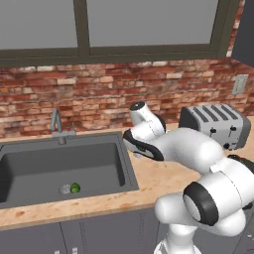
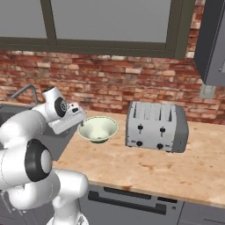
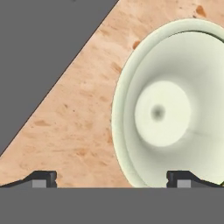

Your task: Clear the mugs and bowl far away from the sink.

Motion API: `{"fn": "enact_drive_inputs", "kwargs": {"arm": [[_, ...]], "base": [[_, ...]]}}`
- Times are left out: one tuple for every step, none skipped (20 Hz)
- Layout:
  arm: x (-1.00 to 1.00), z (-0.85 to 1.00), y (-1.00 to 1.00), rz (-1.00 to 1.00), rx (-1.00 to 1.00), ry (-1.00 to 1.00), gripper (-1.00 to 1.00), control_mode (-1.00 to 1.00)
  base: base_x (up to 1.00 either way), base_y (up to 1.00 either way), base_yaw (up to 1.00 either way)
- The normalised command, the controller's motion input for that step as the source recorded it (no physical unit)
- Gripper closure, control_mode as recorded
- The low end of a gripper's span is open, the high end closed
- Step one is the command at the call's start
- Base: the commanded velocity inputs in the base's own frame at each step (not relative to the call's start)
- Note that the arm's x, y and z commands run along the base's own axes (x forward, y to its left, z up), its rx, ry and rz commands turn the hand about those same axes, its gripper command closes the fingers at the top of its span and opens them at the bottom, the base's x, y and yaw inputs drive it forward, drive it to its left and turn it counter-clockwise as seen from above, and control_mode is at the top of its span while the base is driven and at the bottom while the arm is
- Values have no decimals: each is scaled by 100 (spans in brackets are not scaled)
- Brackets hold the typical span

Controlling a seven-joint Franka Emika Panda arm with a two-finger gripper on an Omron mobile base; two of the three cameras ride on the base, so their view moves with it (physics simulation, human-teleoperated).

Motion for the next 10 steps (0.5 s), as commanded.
{"fn": "enact_drive_inputs", "kwargs": {"arm": [[27,-20,0,1,0,0,-100,-100],[26,-21,0,1,0,0,-100,-100],[28,-21,0,1,0,0,-100,-100],[28,-21,0,0,0,0,-100,-100],[30,-22,0,0,0,0,-100,-100],[28,-21,0,0,0,0,-100,-100],[30,-22,0,0,0,0,-100,-100],[29,-25,0,0,0,0,-100,-100],[26,-24,0,0,0,0,-100,-100],[31,-25,0,0,0,0,-100,-100]], "base": [[0,0,0],[0,0,0],[0,0,0],[0,0,0],[0,0,0],[0,0,0],[0,0,0],[0,0,0],[0,0,0],[0,0,0]]}}
